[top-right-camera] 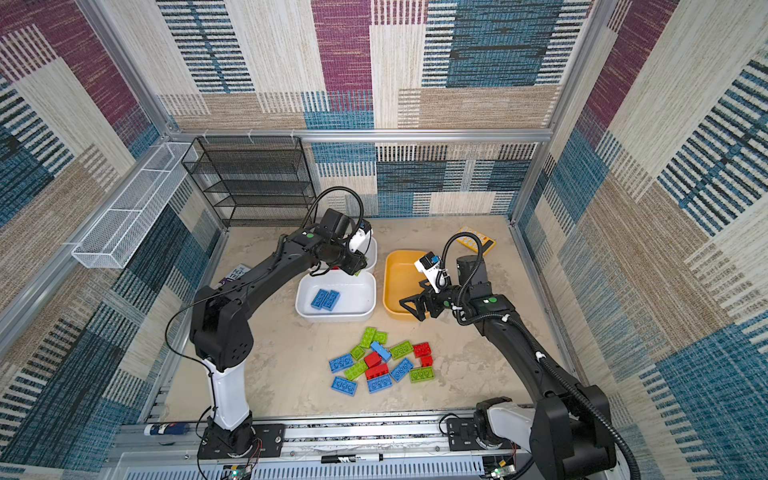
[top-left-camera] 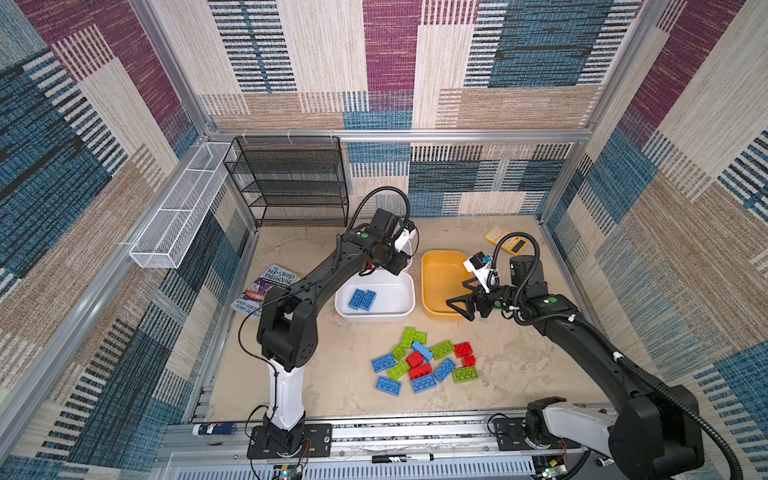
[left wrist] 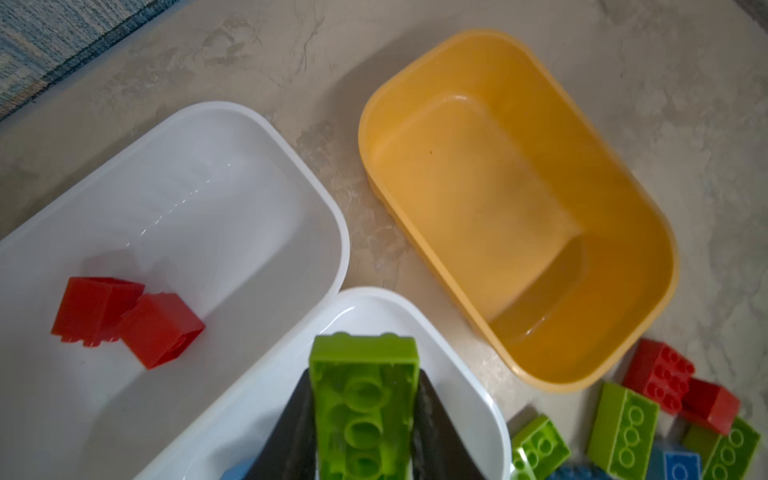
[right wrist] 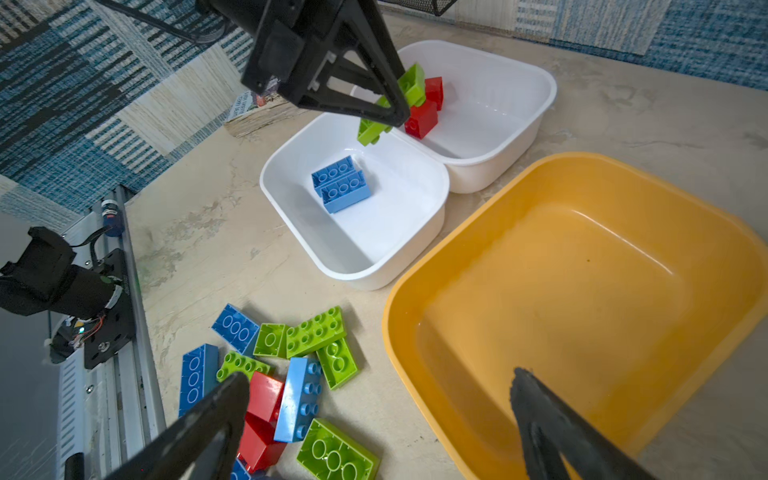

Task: Sort the legos into containers by color
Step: 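Carry the lime-green brick into the yellow tray and release it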

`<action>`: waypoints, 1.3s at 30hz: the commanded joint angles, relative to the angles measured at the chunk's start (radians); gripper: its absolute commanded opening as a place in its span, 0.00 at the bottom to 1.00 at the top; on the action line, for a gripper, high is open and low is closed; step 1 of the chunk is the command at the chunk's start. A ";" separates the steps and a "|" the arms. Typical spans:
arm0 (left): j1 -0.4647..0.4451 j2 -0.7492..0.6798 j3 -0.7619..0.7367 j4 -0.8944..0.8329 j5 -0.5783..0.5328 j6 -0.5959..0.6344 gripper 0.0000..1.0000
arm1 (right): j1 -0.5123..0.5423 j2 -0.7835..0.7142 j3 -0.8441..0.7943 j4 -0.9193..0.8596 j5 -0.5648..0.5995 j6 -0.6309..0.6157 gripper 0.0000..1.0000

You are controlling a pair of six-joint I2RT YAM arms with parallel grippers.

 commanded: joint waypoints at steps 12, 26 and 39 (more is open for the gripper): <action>-0.091 0.317 0.286 0.090 -0.003 -0.336 0.29 | -0.041 -0.010 0.020 0.039 0.104 0.013 0.99; -0.096 0.242 0.126 0.298 -0.051 -0.452 0.57 | -0.051 -0.024 0.008 0.032 0.080 0.023 0.99; -0.088 0.005 0.101 -0.125 -0.043 -0.192 0.70 | -0.051 -0.049 -0.016 0.016 0.024 0.016 0.99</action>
